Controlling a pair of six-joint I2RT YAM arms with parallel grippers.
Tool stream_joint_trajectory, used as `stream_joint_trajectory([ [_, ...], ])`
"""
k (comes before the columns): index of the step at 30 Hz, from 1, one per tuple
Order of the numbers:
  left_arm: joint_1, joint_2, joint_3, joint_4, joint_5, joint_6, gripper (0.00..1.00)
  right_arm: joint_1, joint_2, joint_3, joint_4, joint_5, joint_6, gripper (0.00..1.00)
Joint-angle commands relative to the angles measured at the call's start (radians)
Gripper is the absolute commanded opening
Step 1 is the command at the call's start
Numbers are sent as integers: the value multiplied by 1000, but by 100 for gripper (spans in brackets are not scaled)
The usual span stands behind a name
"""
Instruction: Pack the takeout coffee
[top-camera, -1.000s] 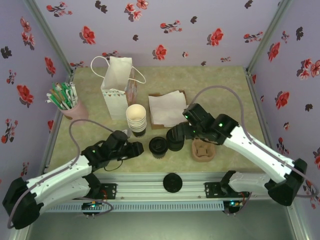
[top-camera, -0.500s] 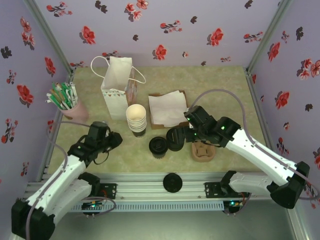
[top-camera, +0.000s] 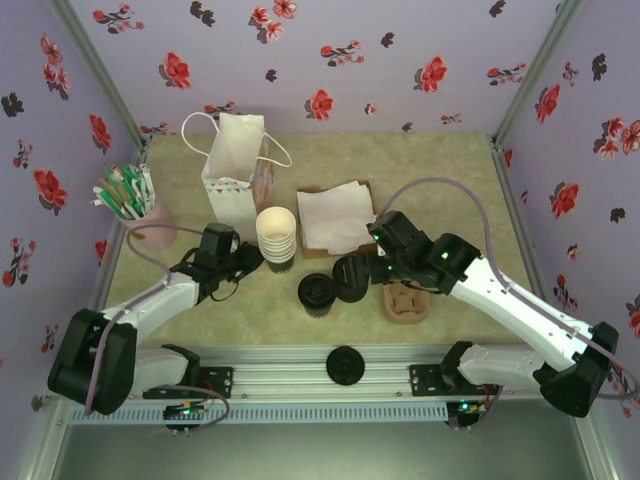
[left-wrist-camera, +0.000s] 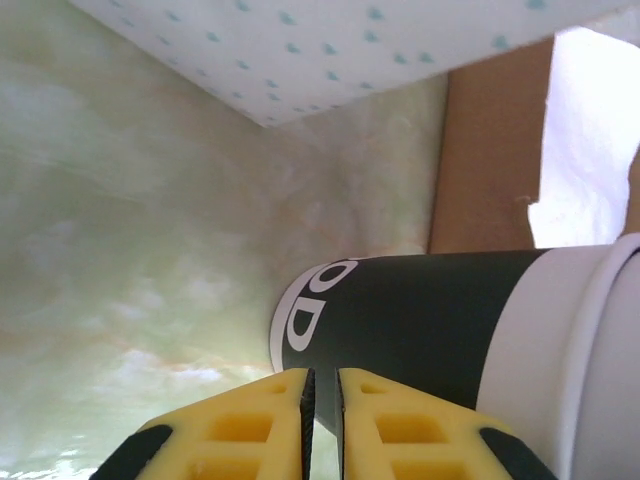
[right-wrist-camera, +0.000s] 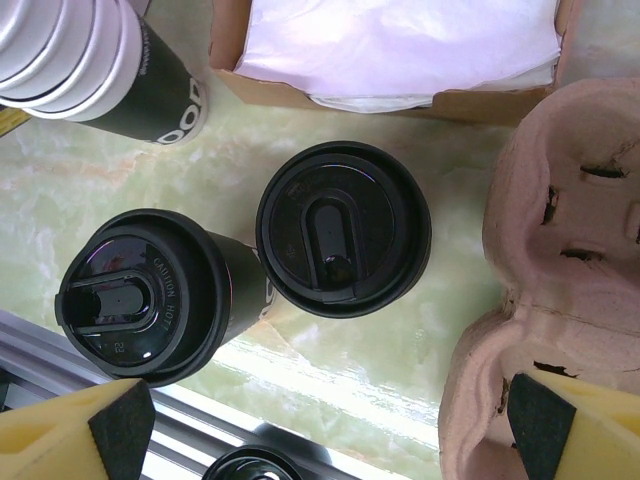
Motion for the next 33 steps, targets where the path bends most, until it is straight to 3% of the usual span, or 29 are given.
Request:
stream_joint_trajectory([
  [1,-37,18,25,101,-1,-30,16,-7,-2,-6,7,-3,8,93],
  [14,-113,80,5,150,-38,-66,15,-7,-3,-15,17,-6,6,92],
  [21,-114,-99,22,-75,-101,-23,21,-8,-4,-20,18,-5,4,93],
  [26,-114,-266,148,-399,-184,63,42,-8,5,-14,25,-5,1,93],
  [30,-107,-335,342,-664,-270,162,68,-8,6,-4,25,-5,-3,93],
  [33,-97,-287,564,-835,-344,265,91,-8,6,0,24,-4,-5,93],
])
